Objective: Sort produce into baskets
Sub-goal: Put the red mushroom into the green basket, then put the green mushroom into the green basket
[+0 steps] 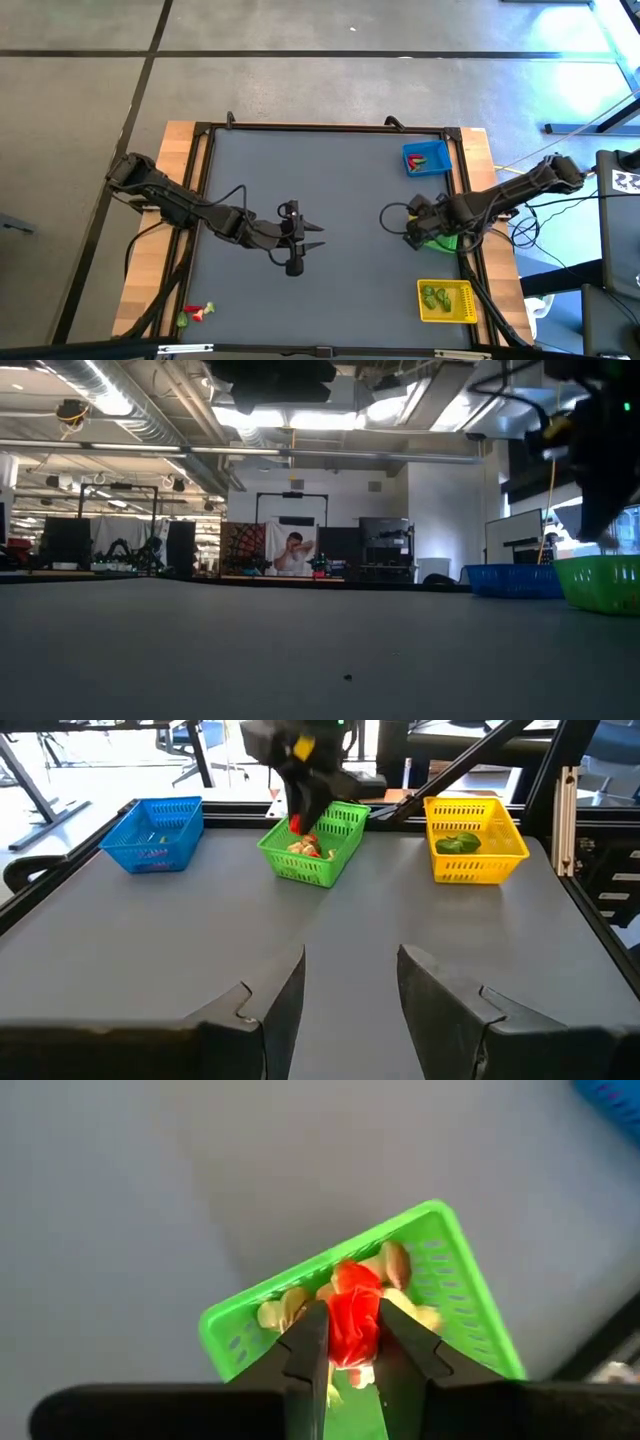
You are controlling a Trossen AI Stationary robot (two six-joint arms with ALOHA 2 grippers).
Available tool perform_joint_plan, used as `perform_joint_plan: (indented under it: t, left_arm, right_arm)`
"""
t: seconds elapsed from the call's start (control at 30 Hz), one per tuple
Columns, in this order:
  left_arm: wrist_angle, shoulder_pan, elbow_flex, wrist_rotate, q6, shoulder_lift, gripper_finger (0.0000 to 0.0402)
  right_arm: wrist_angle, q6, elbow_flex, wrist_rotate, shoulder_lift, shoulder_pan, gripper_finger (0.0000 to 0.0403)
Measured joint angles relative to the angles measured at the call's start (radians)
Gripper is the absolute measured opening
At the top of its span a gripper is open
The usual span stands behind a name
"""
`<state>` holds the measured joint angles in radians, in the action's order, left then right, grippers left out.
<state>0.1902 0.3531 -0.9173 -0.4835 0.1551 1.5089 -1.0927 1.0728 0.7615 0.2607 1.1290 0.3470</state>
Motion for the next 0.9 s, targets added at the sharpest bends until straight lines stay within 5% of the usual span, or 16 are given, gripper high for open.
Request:
perform_joint_plan:
  t: [0.2, 0.57, 0.73, 0.9]
  left_arm:
    - [0.000, 0.000, 0.000, 0.000, 0.003, 0.000, 0.0157]
    - [-0.051, -0.018, 0.000, 0.001, 0.076, -0.003, 0.0158]
    - [-0.264, -0.004, -0.052, 0.003, 0.134, -0.039, 0.0158]
    - [-0.569, 0.036, -0.154, 0.036, 0.239, -0.048, 0.0158]
  right_arm:
    - [0.148, 0.025, -0.112, -0.068, 0.001, 0.000, 0.0074]
    - [0.145, 0.018, -0.088, -0.147, 0.001, 0.000, 0.0220]
    - [0.168, -0.086, 0.022, -0.042, 0.000, 0.000, 0.0240]
    - [0.367, -0.243, 0.063, 0.078, 0.000, 0.000, 0.0241]
